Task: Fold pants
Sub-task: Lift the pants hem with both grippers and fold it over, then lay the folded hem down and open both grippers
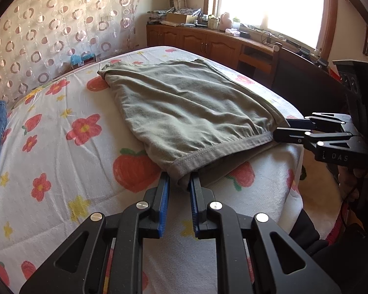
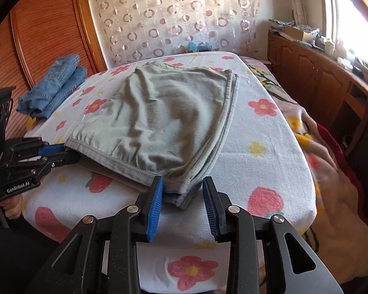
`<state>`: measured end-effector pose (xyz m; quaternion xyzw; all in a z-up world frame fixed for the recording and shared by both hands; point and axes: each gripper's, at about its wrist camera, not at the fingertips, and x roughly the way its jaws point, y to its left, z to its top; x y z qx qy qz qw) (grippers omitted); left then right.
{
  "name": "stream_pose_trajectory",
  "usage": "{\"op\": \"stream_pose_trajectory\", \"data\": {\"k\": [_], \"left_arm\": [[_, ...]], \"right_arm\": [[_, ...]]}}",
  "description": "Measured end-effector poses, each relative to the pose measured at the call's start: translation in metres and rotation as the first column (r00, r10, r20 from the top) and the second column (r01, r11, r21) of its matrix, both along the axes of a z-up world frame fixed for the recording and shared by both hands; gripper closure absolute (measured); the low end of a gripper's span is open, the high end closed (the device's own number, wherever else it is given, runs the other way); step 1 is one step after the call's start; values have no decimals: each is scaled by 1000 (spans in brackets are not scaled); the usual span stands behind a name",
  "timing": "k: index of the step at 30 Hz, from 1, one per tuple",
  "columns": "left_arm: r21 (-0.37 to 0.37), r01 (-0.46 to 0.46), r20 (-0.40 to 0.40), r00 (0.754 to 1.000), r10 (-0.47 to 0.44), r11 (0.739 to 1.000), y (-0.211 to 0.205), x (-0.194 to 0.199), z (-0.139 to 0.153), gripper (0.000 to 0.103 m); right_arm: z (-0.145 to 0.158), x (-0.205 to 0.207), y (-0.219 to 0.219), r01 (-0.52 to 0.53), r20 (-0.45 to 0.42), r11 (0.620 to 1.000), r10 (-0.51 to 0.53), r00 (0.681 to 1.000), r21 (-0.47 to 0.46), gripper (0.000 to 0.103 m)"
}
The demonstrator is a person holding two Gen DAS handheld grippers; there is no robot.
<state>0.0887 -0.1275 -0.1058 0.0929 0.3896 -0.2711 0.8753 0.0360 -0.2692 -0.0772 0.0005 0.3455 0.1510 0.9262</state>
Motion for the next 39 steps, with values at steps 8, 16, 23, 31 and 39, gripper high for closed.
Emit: {"op": "stream_pose_trajectory", "data": {"k": [8, 16, 23, 31, 39], "left_arm": [[-20, 9, 16, 1000, -9, 1000, 0, -2, 3, 91], [-35, 11, 37, 999, -10, 999, 2, -5, 11, 93], [-76, -5, 86, 996, 12, 997, 10, -11, 32, 95], [-146, -12, 162, 986, 36, 989, 24, -19, 78, 95], [-189, -4, 261, 964, 54, 982, 37, -30, 122, 98]], "right_arm": [[-3, -2, 5, -50, 11, 999, 50, 999, -7, 85], [-3, 0, -7, -59, 6, 997, 58, 998, 56, 90], [11, -10, -9, -82, 60, 993, 77, 995, 81, 91], [52, -20, -8, -121, 179, 990, 106, 978, 73, 91], [82, -37, -10, -151, 276, 987, 130, 952, 56, 92]]}}
